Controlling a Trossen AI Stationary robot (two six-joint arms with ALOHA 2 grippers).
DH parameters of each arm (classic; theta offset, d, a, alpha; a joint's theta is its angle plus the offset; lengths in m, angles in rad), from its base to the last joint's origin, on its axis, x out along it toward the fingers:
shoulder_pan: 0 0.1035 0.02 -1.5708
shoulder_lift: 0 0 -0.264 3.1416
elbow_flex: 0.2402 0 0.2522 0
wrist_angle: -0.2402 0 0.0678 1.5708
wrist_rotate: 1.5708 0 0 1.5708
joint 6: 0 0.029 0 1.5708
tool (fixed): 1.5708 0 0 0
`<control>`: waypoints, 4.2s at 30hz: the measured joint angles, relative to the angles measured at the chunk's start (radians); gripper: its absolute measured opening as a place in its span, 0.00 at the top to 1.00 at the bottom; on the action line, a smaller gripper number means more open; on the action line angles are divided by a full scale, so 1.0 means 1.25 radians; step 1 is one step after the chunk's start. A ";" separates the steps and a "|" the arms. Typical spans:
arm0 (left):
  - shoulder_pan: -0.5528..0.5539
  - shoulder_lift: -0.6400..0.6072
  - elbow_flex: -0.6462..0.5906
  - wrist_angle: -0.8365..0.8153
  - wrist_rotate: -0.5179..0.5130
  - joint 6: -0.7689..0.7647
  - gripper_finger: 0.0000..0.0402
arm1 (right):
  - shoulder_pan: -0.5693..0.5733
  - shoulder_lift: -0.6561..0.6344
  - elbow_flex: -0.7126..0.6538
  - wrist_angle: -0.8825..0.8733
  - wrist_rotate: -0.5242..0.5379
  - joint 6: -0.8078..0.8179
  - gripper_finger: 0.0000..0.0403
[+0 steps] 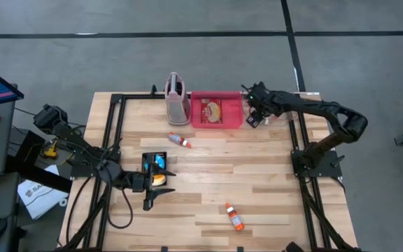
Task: Pick & Place Food Item
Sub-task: Put the top orange food coloring bottle into the transparent bin
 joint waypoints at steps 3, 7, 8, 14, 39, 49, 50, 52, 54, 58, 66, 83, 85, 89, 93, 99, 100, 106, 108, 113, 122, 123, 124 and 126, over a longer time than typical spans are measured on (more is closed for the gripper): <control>0.012 0.000 0.000 -0.021 0.000 -0.009 0.46 | 0.045 -0.005 0.007 0.017 0.026 0.000 0.60; 0.035 0.000 -0.014 -0.041 -0.006 -0.038 0.46 | 0.107 -0.012 0.036 0.010 0.038 -0.002 0.61; 0.042 0.000 -0.019 -0.049 -0.010 -0.045 0.46 | 0.123 -0.019 0.041 0.010 0.041 -0.003 0.61; 0.090 0.000 -0.048 -0.054 -0.016 -0.085 0.46 | 0.240 -0.072 0.091 0.013 0.031 0.023 0.61; 0.518 0.223 0.197 -0.782 0.021 -0.349 0.40 | 0.643 -0.211 0.130 0.120 0.011 0.142 0.61; 0.550 0.239 0.258 -0.944 0.189 -0.145 0.50 | 0.672 -0.210 0.129 0.119 0.012 0.132 0.61; 0.551 0.242 0.258 -0.944 0.190 -0.125 0.48 | 0.674 -0.210 0.129 0.119 0.012 0.130 0.61; 0.553 0.256 0.259 -0.949 0.188 -0.086 0.44 | 0.677 -0.209 0.129 0.119 0.012 0.127 0.61; 0.560 0.272 0.258 -0.958 0.185 -0.060 0.38 | 0.678 -0.209 0.129 0.120 0.012 0.127 0.61; 0.592 0.317 0.258 -0.965 0.197 -0.044 0.28 | 0.678 -0.207 0.129 0.121 0.012 0.126 0.61; 0.647 0.417 0.294 -0.916 0.225 0.001 0.26 | 0.678 -0.207 0.129 0.122 0.012 0.124 0.61; 0.685 0.520 0.366 -0.924 0.278 0.006 0.37 | 0.705 -0.207 0.129 0.119 0.011 0.125 0.62; 0.685 0.520 0.365 -0.919 0.278 0.002 0.43 | 0.704 -0.207 0.129 0.119 0.012 0.125 0.62; 0.685 0.520 0.365 -0.919 0.277 0.001 0.55 | 0.704 -0.207 0.129 0.119 0.012 0.125 0.62; 0.685 0.520 0.365 -0.900 0.286 0.001 0.66 | 0.704 -0.207 0.129 0.119 0.012 0.125 0.62; 0.664 0.519 0.365 -0.842 0.299 0.001 0.64 | 0.704 -0.207 0.129 0.119 0.012 0.125 0.62; 0.657 0.515 0.365 -0.834 0.299 0.001 0.64 | 0.704 -0.207 0.129 0.118 0.012 0.125 0.62; 0.592 0.440 0.365 -0.764 0.341 -0.036 0.64 | 0.704 -0.207 0.127 0.115 0.012 0.083 0.62; 0.567 0.398 0.365 -0.729 0.365 -0.057 0.64 | 0.711 -0.207 0.112 0.132 0.013 0.060 0.62; 0.509 0.295 0.366 -0.654 0.414 -0.102 0.64 | 0.735 -0.207 0.055 0.221 0.013 -0.002 0.62; 0.480 0.261 0.365 -0.559 0.433 -0.128 0.64 | 0.815 -0.207 0.034 0.445 0.012 -0.142 0.55; 0.482 0.266 0.365 -0.533 0.434 -0.128 0.64 | 0.815 -0.207 0.034 0.454 0.012 -0.154 0.54; 0.482 0.268 0.365 -0.527 0.436 -0.128 0.64 | 0.815 -0.207 0.034 0.454 0.016 -0.158 0.52; 0.485 0.280 0.365 -0.491 0.440 -0.128 0.64 | 0.812 -0.207 0.034 0.447 0.038 -0.160 0.49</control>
